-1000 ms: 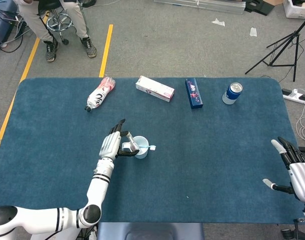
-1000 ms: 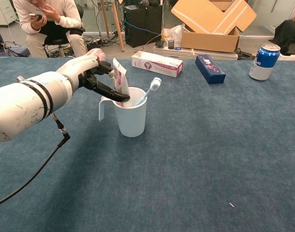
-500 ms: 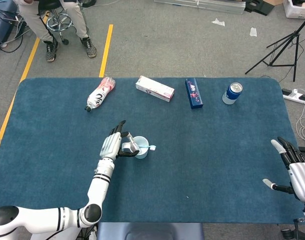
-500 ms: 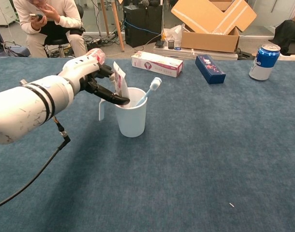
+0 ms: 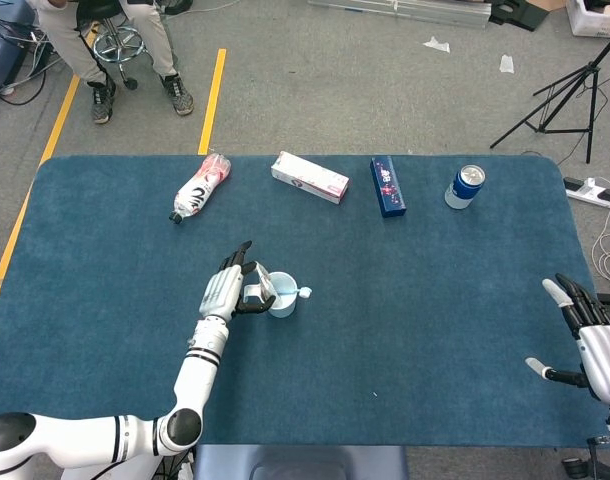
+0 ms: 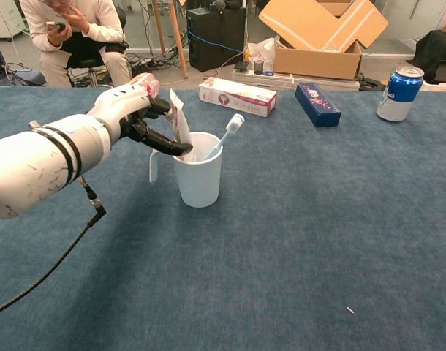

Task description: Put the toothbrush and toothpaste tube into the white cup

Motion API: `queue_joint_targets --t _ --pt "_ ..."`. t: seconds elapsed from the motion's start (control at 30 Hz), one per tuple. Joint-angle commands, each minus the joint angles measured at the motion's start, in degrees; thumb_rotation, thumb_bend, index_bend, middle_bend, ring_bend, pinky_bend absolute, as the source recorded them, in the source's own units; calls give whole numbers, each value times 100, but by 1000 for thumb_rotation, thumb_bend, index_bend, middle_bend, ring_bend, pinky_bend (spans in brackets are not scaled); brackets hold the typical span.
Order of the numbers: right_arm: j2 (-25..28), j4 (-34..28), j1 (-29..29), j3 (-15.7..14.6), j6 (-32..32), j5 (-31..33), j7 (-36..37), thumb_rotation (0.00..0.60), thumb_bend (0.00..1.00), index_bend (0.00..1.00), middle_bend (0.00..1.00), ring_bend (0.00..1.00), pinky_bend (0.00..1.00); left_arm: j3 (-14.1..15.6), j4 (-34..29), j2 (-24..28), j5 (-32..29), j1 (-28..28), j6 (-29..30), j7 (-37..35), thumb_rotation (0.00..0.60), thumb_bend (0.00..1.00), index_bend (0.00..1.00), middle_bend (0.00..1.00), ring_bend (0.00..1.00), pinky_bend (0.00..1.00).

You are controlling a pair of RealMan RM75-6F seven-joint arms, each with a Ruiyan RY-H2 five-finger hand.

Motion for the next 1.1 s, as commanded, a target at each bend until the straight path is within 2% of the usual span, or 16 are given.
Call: queue_joint_targets --t 0.03,0.37,1.1 --pt "1 -1 1 -1 -3 0 1 600 0 0 0 0 150 1 -19 13 3 7 -4 -3 600 432 390 14 0 0" --pt "-4 1 2 -1 -6 3 -7 600 0 0 0 0 150 24 -128 54 24 38 0 -15 600 433 211 14 0 0" --pt "-7 12 13 6 -33 29 1 600 0 0 0 0 150 39 -342 104 46 50 39 -8 600 432 199 14 0 0"
